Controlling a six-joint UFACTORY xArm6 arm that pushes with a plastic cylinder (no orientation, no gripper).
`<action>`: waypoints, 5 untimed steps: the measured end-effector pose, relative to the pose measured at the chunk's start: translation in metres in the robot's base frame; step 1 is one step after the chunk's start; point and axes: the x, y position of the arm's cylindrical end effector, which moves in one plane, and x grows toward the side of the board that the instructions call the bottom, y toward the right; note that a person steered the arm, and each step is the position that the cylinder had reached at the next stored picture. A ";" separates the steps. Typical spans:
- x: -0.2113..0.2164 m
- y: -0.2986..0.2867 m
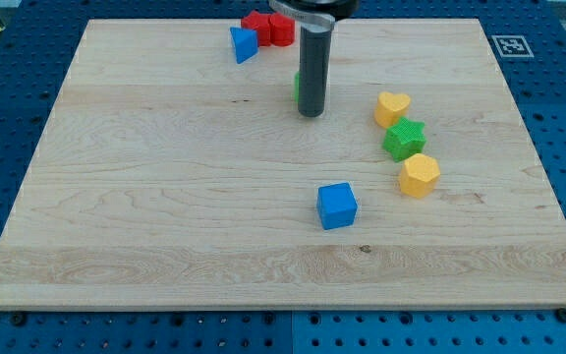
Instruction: Push green circle below the red circle
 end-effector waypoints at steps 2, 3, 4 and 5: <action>-0.058 0.020; -0.083 0.032; -0.102 0.039; -0.079 0.049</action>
